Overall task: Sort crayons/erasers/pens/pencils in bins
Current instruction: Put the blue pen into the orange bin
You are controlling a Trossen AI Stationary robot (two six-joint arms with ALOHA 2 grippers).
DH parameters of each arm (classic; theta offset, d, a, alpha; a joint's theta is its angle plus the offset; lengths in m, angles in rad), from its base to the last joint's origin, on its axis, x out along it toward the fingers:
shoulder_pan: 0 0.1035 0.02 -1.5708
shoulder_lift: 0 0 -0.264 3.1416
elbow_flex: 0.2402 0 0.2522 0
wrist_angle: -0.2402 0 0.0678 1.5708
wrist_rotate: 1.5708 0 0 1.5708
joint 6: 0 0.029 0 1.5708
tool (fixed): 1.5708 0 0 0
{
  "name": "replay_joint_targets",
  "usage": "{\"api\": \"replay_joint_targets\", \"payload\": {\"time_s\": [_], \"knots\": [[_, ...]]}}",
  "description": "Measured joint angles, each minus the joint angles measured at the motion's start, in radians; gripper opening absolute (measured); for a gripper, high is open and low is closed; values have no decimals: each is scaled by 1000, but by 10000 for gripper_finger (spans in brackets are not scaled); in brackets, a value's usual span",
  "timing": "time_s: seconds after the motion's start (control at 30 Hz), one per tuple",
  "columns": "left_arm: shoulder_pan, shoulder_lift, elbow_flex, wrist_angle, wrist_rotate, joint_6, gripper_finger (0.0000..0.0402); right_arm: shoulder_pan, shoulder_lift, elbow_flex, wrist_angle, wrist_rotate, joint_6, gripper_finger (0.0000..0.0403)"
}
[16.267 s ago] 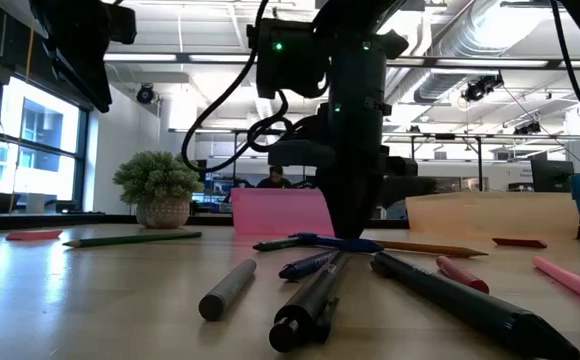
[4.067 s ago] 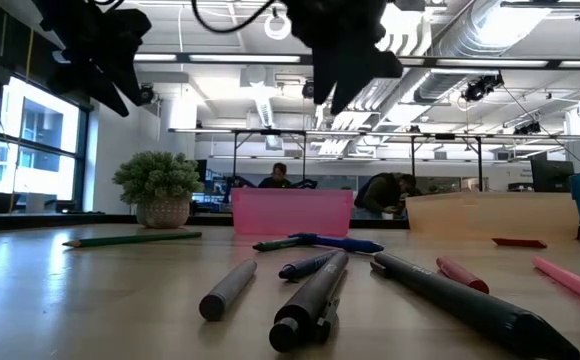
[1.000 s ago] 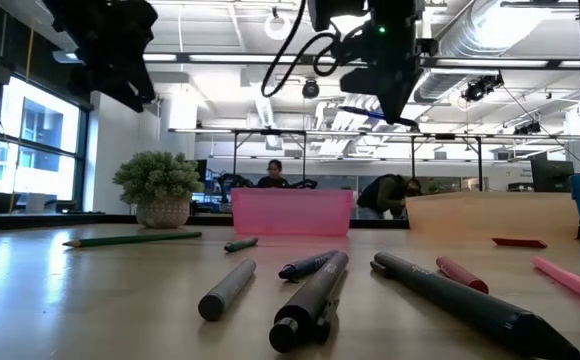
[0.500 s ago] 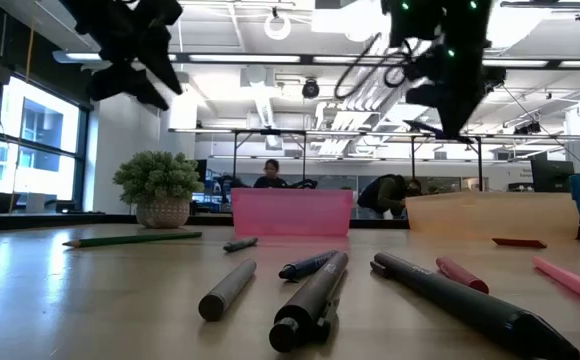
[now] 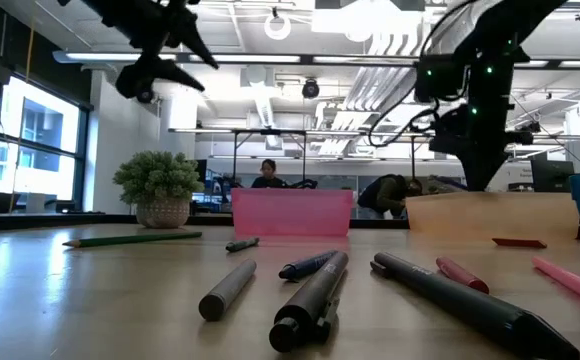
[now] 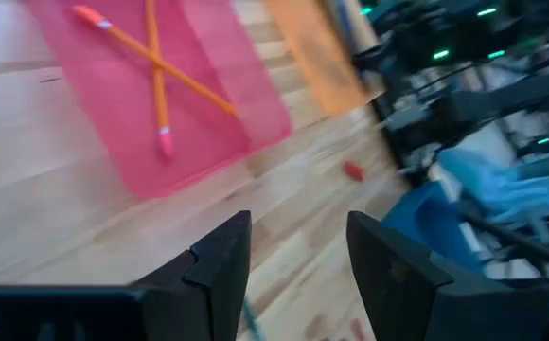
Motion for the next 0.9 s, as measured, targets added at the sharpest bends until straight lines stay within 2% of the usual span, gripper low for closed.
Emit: {"api": "replay_joint_targets", "payload": {"time_s": [0.17, 0.43, 0.67, 0.9], "knots": [[-27, 35, 64, 3, -5, -33, 163, -85, 2, -40, 42, -27, -82, 19], [-77, 138, 213, -61, -66, 19, 163, -183, 18, -49, 65, -80, -157, 19], [-135, 263, 301, -194, -91, -18, 163, -209, 103, -49, 66, -108, -185, 19], [-211, 373, 304, -191, -87, -142, 163, -208, 139, -49, 87, -105, -189, 27]]}}
